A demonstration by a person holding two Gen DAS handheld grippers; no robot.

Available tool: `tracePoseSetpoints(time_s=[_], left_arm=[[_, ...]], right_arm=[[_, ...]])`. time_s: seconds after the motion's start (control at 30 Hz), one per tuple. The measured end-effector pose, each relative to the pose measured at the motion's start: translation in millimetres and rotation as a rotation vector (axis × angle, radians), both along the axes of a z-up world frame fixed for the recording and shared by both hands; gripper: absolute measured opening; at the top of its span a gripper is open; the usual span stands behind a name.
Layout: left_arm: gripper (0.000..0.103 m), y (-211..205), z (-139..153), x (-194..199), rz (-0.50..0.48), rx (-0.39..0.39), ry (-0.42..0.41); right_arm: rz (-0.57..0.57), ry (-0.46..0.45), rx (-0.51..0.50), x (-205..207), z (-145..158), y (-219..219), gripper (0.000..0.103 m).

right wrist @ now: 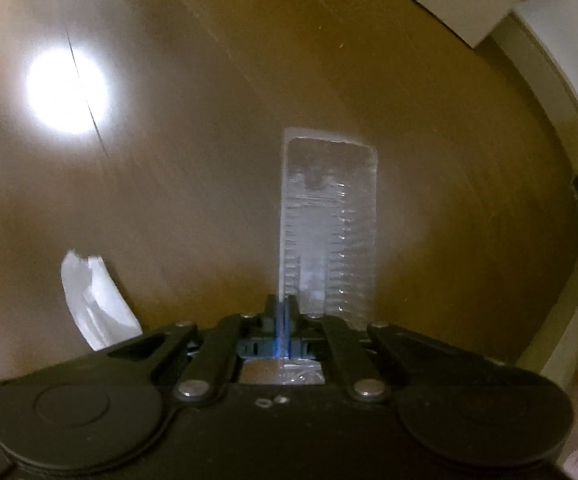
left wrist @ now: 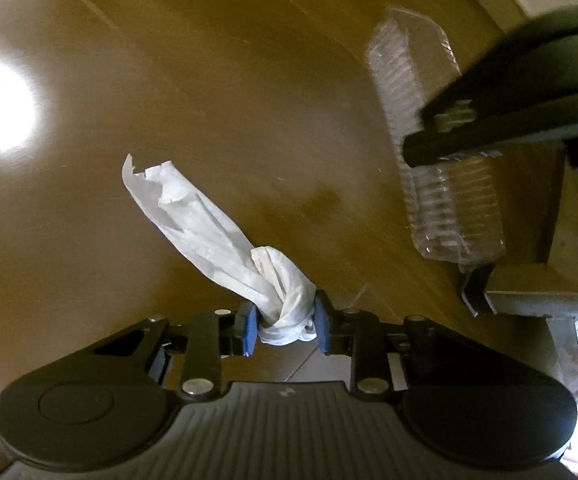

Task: Collect trash
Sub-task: 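Grasp white tissue with left tool while right tool grasps clear plastic tray, then carry white tissue and clear plastic tray up over the teal bin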

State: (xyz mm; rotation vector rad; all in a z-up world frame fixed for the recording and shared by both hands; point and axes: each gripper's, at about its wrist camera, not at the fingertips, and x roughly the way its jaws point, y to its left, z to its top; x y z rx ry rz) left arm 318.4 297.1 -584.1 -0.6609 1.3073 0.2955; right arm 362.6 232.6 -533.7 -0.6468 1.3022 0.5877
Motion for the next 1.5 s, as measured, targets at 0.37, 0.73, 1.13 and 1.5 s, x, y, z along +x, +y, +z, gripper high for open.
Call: tracePoseSetpoints(time_s=[0.37,0.73,1.13,1.5], left_arm=[[0.027,17.5,42.4,-32.6,0.066,-0.067,0.000],[0.027,23.3,109.6,-58.4,0.013,-0.042,0.001],[0.027,41.0,242.3,-107.2,0.005,0.076,-0.161],[0.027,-14.6,430.4,-121.2,-0.129,0.239,-0.502]], right_arm=[[-0.092,0.095,0.012,-25.3,64.8,-9.0,0.001],[-0.043,0.156,0.022,-65.2,130.4,-19.5,0.000],[0.042,0.053,0.206,-138.5,281.0,-61.1,0.001],[0.020,-0.224,0.379,-185.4,439.8,-152.0,0.001]])
